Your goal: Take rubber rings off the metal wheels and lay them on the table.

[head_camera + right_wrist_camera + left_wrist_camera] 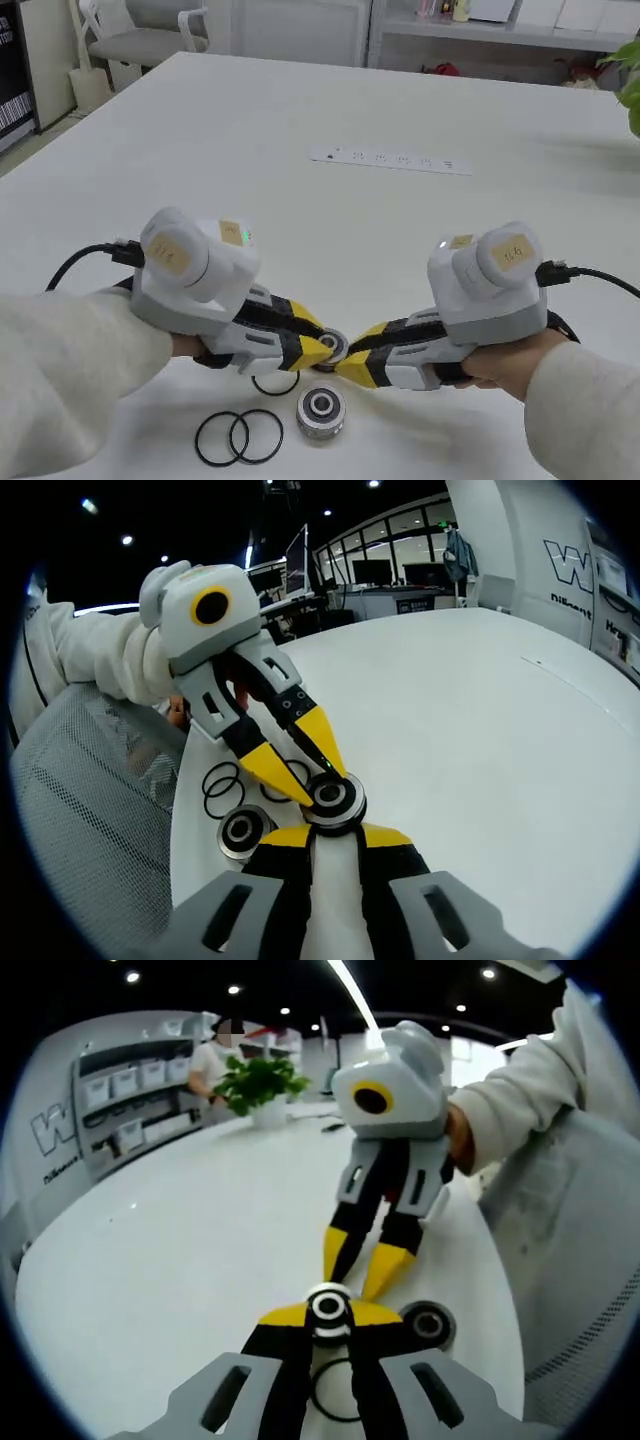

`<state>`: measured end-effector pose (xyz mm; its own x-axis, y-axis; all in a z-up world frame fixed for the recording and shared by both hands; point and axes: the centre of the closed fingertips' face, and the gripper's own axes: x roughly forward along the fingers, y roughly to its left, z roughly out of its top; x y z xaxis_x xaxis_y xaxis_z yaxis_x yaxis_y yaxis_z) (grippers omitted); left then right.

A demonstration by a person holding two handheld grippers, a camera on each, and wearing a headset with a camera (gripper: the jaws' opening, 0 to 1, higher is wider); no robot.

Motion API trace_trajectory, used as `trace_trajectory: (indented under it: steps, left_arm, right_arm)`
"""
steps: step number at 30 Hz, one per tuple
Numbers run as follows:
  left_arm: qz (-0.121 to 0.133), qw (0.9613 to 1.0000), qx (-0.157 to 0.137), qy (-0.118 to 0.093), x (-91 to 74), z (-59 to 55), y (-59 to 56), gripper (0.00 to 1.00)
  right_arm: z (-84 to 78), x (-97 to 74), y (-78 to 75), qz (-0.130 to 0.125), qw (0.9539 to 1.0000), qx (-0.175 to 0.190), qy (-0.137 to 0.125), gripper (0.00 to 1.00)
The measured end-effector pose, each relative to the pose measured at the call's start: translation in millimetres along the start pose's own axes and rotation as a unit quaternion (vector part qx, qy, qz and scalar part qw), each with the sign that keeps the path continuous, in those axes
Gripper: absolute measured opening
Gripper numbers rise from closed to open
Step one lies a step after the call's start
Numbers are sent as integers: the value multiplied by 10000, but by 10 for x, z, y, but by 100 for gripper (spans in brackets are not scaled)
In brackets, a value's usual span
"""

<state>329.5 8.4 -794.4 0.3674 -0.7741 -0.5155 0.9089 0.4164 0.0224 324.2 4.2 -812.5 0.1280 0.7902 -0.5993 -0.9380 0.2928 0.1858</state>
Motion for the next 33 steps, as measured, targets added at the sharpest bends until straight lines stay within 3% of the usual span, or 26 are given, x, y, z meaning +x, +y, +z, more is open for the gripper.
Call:
trace_trajectory:
  steps: [1, 3, 9, 13, 22, 26, 31, 33]
  left_arm:
    - [10, 10000, -8, 7, -1, -3, 3, 14]
    - [12, 10000, -25, -14, 0, 0, 2, 14]
    - [25, 10000, -20, -15, 3, 1, -6, 14]
    - [24, 10000, -17, -23, -2, 2, -7, 14]
    - [33, 10000, 13, -29, -10, -1, -1, 14]
    - [35, 10000, 21, -29, -11, -1, -2, 14]
    - [41, 10000, 30, -29, -10, 0, 0, 14]
    - [45, 10000, 42, -18, -10, -1, 3, 14]
  right_arm:
    - [-34, -3, -2, 4, 9999, -80, 84, 7]
    - [5, -11, -58, -91, 10000, 1, -35, 1]
    - [-1, -13, -59, -109, 9999, 31, -3, 0]
    - [0, -16, -87, -110, 9990, 434, -9, 0]
    - [9, -52, -112, -83, 9959, 895, -80, 0]
    - [22, -70, -135, -76, 9887, 1489, -175, 0]
    - [51, -87, -142, -77, 9854, 1685, -238, 0]
    - [115, -93, -129, -85, 9808, 1910, -370, 0]
